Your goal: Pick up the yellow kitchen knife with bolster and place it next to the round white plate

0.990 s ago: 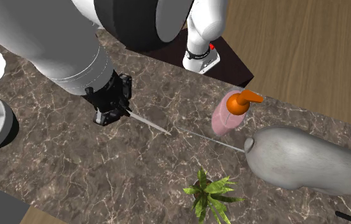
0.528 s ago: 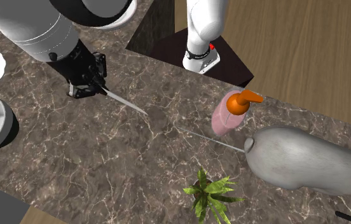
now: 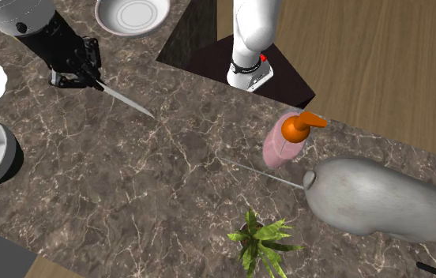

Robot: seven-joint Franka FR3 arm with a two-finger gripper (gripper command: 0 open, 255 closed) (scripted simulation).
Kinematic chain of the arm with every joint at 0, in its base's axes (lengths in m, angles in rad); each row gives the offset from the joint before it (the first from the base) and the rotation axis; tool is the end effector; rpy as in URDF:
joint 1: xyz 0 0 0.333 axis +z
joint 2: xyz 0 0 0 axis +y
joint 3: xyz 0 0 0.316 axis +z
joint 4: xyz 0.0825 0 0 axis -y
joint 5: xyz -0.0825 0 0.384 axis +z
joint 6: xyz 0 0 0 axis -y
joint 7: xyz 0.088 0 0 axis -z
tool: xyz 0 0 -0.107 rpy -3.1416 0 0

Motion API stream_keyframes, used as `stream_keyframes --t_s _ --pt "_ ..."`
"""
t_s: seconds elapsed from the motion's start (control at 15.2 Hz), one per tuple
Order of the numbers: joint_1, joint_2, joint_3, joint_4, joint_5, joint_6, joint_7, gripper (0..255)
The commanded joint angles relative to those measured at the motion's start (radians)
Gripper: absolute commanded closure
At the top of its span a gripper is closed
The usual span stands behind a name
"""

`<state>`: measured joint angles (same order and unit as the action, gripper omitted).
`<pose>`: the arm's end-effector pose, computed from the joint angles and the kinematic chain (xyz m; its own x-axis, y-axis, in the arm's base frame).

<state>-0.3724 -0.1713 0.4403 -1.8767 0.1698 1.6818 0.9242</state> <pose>0.5055 0.0653 0.5710 0.6307 -0.7696 -0.0998 -0.7748 -0.6317 -0.0255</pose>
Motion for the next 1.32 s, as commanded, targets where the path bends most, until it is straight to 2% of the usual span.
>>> stream_keyframes --t_s 0.0,0.66,0.99,1.25 --pt "-0.018 0.025 -0.021 0.027 -0.015 -0.009 -0.036 255" --pt "-0.109 0.198 -0.117 0.217 -0.093 -0.055 -0.205 255" --pt "-0.147 0.318 -0.154 0.369 -0.131 -0.097 -0.277 255" --pt "-0.173 0.439 -0.181 0.533 -0.161 -0.148 -0.332 255"
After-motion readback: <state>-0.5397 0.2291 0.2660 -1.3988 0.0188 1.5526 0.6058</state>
